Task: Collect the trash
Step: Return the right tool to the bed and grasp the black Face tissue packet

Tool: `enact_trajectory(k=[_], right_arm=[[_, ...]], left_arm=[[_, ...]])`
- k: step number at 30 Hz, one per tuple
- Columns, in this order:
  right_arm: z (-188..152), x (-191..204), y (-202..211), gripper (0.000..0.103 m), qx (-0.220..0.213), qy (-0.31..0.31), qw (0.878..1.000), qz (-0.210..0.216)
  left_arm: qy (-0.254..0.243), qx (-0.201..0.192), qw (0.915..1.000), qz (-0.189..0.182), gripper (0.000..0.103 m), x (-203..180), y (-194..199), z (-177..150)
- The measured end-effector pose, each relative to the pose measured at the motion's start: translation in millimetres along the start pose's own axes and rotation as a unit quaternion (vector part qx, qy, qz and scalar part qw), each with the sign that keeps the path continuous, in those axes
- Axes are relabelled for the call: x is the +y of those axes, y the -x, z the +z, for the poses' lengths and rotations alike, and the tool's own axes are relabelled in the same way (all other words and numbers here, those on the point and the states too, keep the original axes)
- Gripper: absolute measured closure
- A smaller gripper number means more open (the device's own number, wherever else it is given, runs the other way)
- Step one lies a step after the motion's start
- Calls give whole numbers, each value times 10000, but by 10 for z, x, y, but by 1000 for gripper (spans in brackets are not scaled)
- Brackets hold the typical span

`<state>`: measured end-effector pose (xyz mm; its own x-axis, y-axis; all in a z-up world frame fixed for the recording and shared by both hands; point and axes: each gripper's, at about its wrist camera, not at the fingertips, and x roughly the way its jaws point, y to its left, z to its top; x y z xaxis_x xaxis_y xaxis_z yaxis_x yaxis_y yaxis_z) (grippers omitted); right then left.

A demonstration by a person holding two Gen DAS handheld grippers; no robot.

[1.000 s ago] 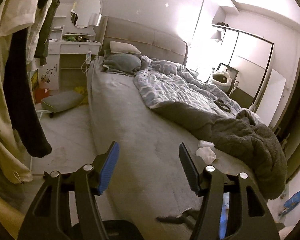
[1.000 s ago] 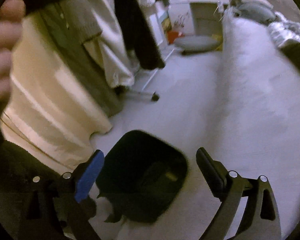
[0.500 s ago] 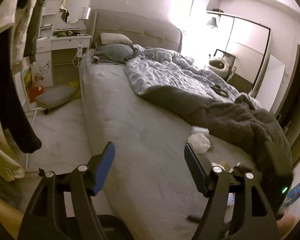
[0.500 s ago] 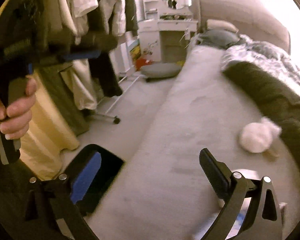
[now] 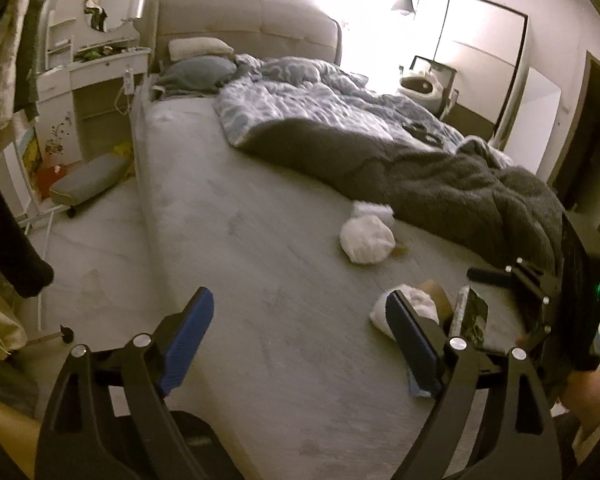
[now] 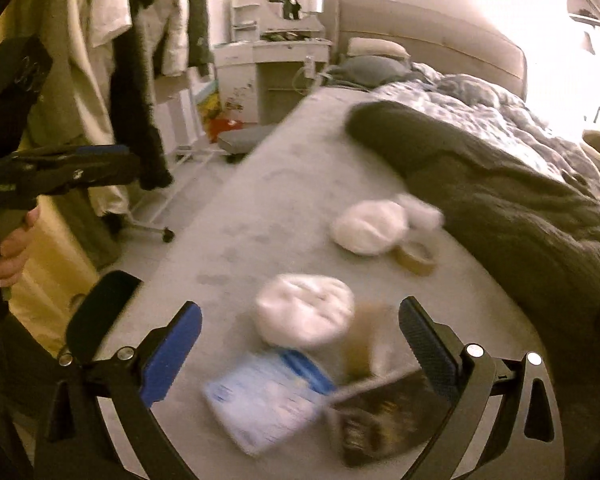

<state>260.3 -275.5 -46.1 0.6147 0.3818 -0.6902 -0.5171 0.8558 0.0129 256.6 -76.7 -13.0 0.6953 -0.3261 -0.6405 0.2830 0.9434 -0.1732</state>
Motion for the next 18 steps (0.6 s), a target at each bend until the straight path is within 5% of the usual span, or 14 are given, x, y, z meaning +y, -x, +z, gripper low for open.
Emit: enact_trajectory(k=[18], right_arm=[[-531, -408, -51, 3, 705, 343, 9967, -203]], left_arm=[[-282, 1102, 9923, -488, 9, -699, -593, -360]])
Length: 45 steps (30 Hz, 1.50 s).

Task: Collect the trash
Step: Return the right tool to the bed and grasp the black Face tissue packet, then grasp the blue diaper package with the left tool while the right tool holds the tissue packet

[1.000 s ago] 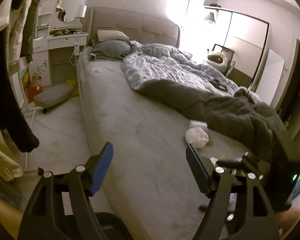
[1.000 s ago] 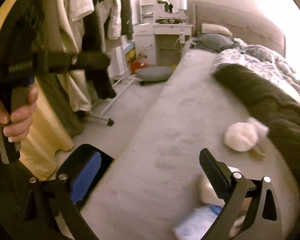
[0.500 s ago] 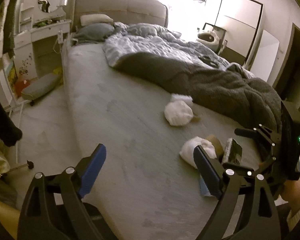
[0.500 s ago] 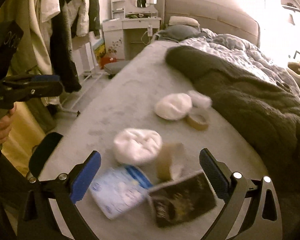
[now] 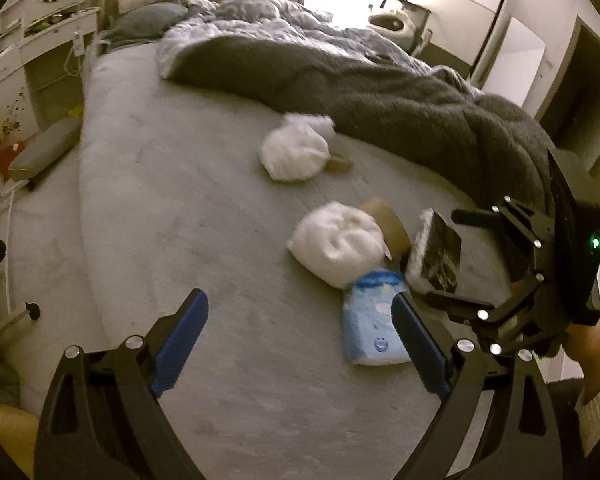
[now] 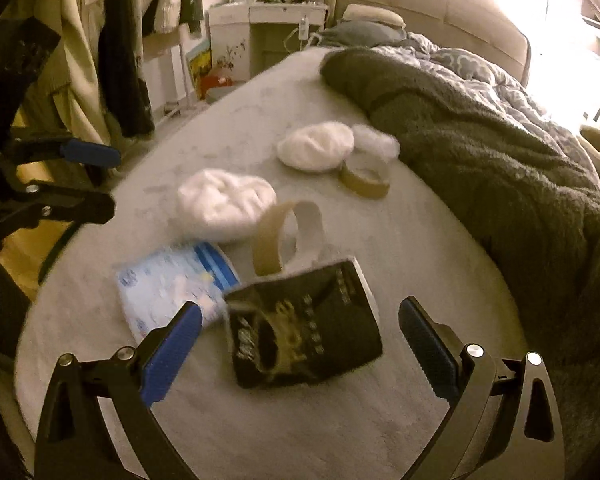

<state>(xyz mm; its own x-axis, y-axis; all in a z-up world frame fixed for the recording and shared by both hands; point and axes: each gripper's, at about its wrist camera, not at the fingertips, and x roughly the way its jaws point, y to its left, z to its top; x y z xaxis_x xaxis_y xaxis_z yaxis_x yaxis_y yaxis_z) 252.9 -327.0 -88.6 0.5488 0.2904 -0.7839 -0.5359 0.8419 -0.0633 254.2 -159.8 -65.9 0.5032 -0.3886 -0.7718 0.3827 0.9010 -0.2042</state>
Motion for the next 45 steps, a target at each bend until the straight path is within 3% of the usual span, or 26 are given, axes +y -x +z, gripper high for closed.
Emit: enact_trajectory(k=[8, 9, 11, 12, 18, 24, 32, 38, 45], right_arm=[[-103, -54, -94, 4, 112, -18, 9999, -33], [-111, -71, -95, 7, 101, -74, 9999, -12], [-102, -110, -103, 28, 123, -147, 9997, 117], [-104, -140, -98, 30, 136, -231, 9995, 147], [-98, -321, 45, 31, -117, -764, 9960, 456], [-68, -416, 153, 31, -339, -1044, 9927, 508], [-15, -496, 246, 31, -519, -1277, 9890, 533], [65, -523, 277, 31, -661, -1510, 9843, 635], [178, -438, 237, 31, -699, -1526, 9835, 667]], left_arm=[[-325, 369, 9988, -77, 8, -328, -279, -118], [-358, 400, 9985, -72, 8, -361, -306, -136], [-469, 456, 9978, -62, 8, -446, -364, -175], [-508, 469, 9976, -60, 8, -475, -377, -190], [-787, 489, 9956, 100, 8, -614, -458, -259], [-847, 279, 9954, 359, 8, -647, -494, -271], [-926, 285, 9944, 418, 24, -715, -612, -272], [-1082, 286, 9933, 276, 45, -713, -555, -289], [-1197, 279, 9924, -30, 48, -734, -436, -310]])
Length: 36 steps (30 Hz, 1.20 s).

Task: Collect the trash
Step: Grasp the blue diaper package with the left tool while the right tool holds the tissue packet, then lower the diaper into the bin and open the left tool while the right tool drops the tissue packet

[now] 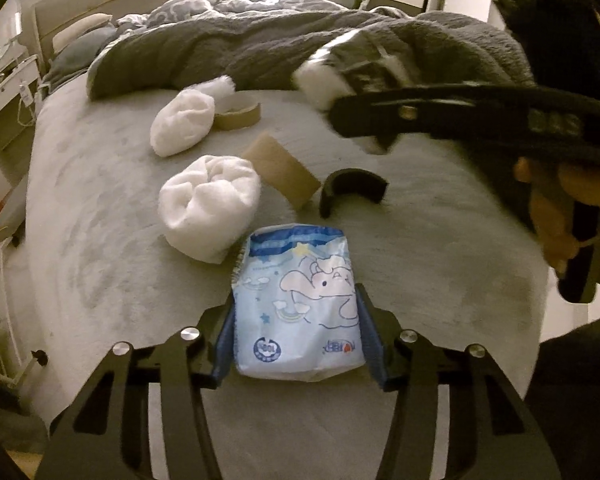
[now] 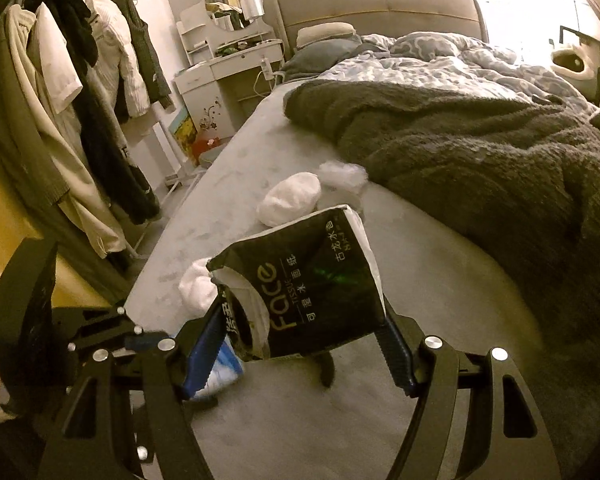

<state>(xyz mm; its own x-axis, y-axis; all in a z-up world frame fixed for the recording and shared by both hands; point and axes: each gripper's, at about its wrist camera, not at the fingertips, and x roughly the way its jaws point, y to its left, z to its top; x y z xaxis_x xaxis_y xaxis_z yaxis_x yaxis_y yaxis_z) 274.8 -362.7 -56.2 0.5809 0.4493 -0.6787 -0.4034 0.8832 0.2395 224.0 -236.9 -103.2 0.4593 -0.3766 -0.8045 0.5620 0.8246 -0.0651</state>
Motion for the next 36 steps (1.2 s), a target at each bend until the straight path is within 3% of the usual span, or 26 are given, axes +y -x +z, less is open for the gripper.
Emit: enact_trajectory(k=[9, 23, 36], right_arm=[[215, 290, -83, 31, -257, -48, 9995, 160], [478, 1055, -503, 31, -160, 240, 9984, 489], [557, 1849, -916, 31, 97, 537, 9942, 926]], left_arm=[[32, -161, 9998, -131, 48, 207, 313, -72], [625, -404, 9965, 373, 48, 978, 837, -377], [1471, -412, 9838, 943, 47, 1822, 1174, -798]])
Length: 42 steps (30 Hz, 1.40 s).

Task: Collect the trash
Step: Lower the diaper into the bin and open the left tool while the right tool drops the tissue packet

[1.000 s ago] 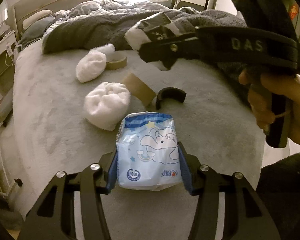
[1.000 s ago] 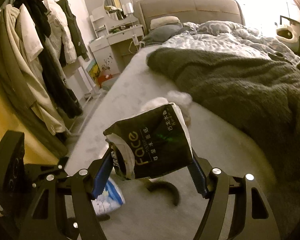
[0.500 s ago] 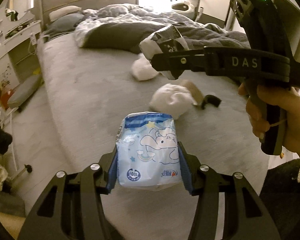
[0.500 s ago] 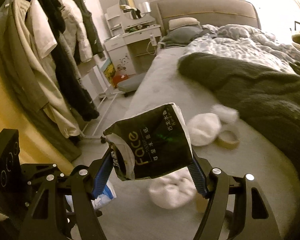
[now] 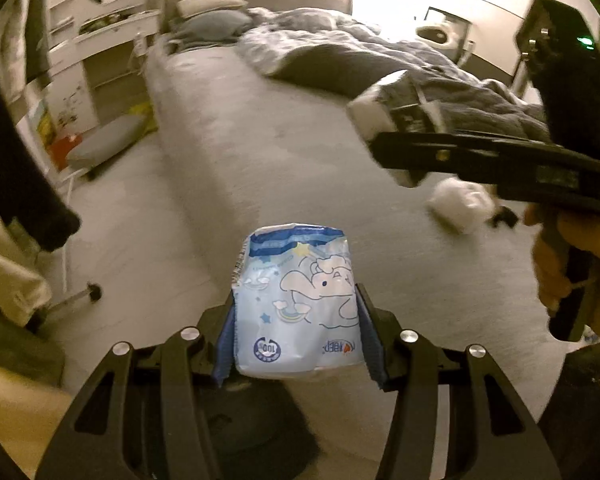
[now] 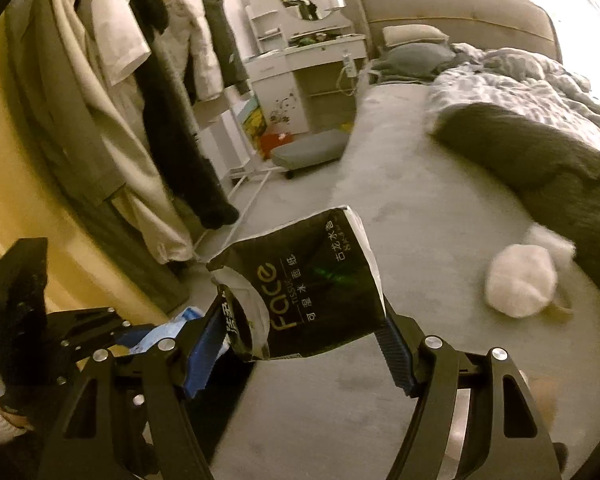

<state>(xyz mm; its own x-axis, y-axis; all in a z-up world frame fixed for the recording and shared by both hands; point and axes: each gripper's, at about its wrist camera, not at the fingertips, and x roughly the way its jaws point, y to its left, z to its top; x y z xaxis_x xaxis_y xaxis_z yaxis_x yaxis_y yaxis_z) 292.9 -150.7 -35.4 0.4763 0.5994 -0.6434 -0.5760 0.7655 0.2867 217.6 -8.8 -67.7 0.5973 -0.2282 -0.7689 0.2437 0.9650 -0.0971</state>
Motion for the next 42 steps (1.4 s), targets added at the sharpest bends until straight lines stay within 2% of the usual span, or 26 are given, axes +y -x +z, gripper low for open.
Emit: enact_trajectory(k=[11, 18, 21, 25, 32, 36, 38, 42], right_arm=[[11, 475, -436, 31, 300, 226, 9988, 317], [-59, 741, -714, 31, 596, 408, 9963, 472], [-95, 855, -842, 31, 730, 493, 9948, 517], [-164, 1001, -1029, 31, 943, 578, 9922, 575], [-248, 1191, -1297, 31, 1234, 703, 9876, 664], [-338, 1262, -1465, 31, 1462, 762, 9840, 671], [-383, 1284, -1531, 31, 1557, 786, 9824, 666], [-497, 1325, -1675, 31, 1783, 844, 9785, 605]], left_arm=[[549, 479, 9970, 266, 47, 567, -132, -309], [972, 935, 9903, 347, 47, 927, -266, -611], [1117, 1143, 9866, 334, 47, 1063, -341, -757], [1426, 1574, 9770, 188, 47, 1242, -445, -977], [1729, 2062, 9631, 43, 47, 1468, -539, -1321], [1804, 2231, 9580, -17, 44, 1537, -546, -1461], [1794, 2258, 9575, -89, 32, 1545, -526, -1490], [1841, 2134, 9594, -145, 26, 1584, -414, -1465]])
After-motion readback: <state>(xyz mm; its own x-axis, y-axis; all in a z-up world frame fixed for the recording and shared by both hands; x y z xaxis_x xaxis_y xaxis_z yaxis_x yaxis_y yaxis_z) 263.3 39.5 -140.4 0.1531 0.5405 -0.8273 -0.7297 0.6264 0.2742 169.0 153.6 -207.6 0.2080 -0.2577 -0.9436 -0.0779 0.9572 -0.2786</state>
